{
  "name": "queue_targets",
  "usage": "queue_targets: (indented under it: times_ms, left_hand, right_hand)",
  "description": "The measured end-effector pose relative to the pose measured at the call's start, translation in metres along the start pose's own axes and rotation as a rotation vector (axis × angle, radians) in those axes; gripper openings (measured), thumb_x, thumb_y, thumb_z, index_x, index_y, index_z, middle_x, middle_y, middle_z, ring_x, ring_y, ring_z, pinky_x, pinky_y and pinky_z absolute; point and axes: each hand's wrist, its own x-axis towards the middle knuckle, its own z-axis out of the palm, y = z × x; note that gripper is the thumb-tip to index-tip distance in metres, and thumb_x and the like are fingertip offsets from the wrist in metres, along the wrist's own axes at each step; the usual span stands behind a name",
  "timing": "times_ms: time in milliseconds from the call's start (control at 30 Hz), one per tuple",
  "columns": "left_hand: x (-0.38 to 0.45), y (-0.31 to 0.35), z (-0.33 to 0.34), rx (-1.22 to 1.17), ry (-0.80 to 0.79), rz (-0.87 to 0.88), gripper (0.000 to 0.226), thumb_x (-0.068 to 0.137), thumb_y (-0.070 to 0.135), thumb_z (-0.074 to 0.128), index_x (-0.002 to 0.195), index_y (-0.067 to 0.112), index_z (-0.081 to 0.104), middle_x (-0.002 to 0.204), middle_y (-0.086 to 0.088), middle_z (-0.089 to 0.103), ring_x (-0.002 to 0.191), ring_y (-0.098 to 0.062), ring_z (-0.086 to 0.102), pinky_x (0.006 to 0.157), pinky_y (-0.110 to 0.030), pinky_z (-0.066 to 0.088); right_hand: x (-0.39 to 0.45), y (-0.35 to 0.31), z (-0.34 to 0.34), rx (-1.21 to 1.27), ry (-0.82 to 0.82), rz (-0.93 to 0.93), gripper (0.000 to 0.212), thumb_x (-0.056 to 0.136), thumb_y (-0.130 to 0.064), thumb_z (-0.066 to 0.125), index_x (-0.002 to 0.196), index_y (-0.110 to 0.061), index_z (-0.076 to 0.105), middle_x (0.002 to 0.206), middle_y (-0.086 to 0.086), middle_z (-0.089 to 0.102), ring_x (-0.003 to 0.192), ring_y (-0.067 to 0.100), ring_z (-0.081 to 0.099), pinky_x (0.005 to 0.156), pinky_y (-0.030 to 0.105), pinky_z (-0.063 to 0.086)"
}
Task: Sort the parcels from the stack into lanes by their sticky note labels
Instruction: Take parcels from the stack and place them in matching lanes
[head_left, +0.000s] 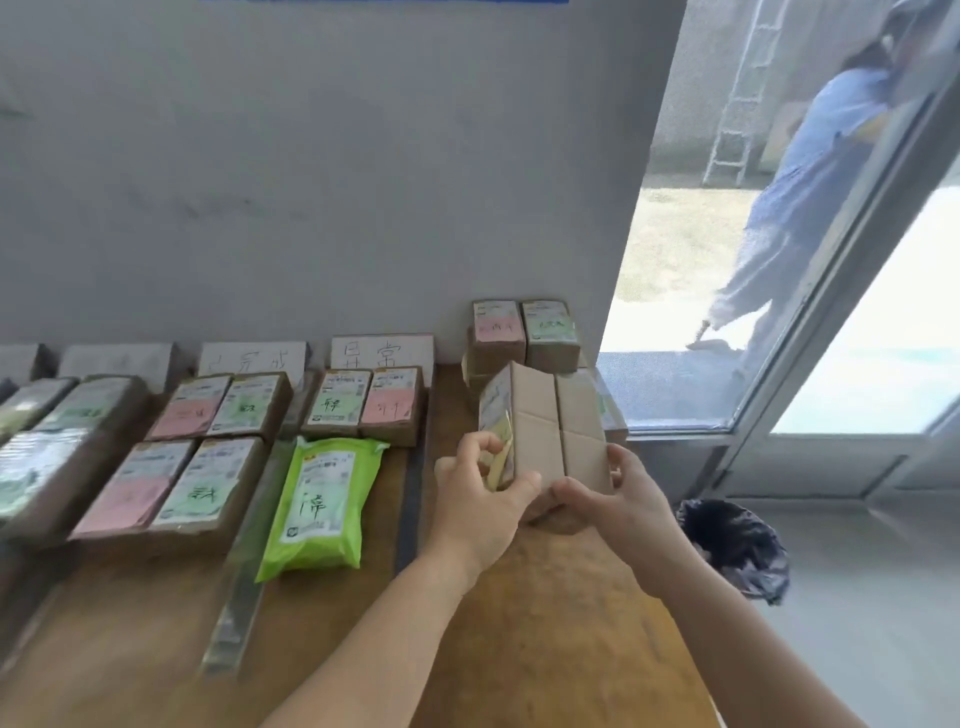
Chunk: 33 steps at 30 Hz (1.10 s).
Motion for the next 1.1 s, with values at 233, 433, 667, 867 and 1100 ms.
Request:
queue_targets:
  times_ms: [233,433,667,867,1100]
  left_hand:
    - [-0.054,-0.035,0.023,0.114,-0.055,-0.137,0.044,0.075,0.053,0.068,0.105,0.045,0.037,0.107,0.008,0.035,0.086,-0.002,0.041,0.060,-0.014,0.036]
    - [-0.082,-0.057,0.042,0.135,-0.071,-0.250,0.043,0.077,0.049,0.068,0.107,0.044,0.038,0.114,0.003,0.036,0.083,-0.004,0.042,0.062,-0.018,0.042]
    - [-0.085,-0.063,0.039,0.371,0.031,-0.202,0.048,0.077,0.051,0.065,0.117,0.041,0.039,0.112,0.002,0.033,0.098,-0.017,0.043,0.078,-0.027,0.045]
    - [-0.089,-0.072,0.040,0.660,0.111,-0.137,0.048,0.076,0.050,0.066,0.115,0.032,0.043,0.108,0.001,0.027,0.096,-0.018,0.028,0.082,-0.033,0.045]
    - [-0.108,-0.082,0.044,0.646,0.097,-0.064,0.041,0.078,0.056,0.066,0.103,0.028,0.049,0.112,0.005,0.027,0.102,-0.008,0.029,0.075,-0.014,0.031]
  right_hand:
    - [-0.048,0.052,-0.001,-0.049,-0.074,0.123,0.091,0.070,-0.046,0.078,0.145,-0.035,0.027,0.121,-0.005,0.047,0.110,0.019,0.054,0.089,0.036,0.051]
    - [-0.065,0.086,-0.002,-0.206,-0.115,0.125,0.082,0.075,-0.042,0.076,0.142,-0.036,0.031,0.137,-0.001,0.044,0.099,0.011,0.044,0.064,0.016,0.041]
    - [-0.058,0.099,-0.011,-0.398,-0.133,0.067,0.073,0.083,-0.035,0.064,0.146,-0.034,0.027,0.136,0.006,0.046,0.104,0.020,0.053,0.085,0.036,0.051]
    - [-0.044,0.106,-0.017,-0.426,-0.144,0.100,0.061,0.094,-0.020,0.044,0.149,-0.029,0.021,0.136,0.009,0.044,0.098,0.021,0.056,0.063,0.027,0.052]
    - [-0.043,0.114,-0.010,-0.558,-0.132,0.051,0.043,0.095,-0.031,0.046,0.134,-0.012,0.044,0.127,0.011,0.054,0.107,0.025,0.053,0.086,0.036,0.048]
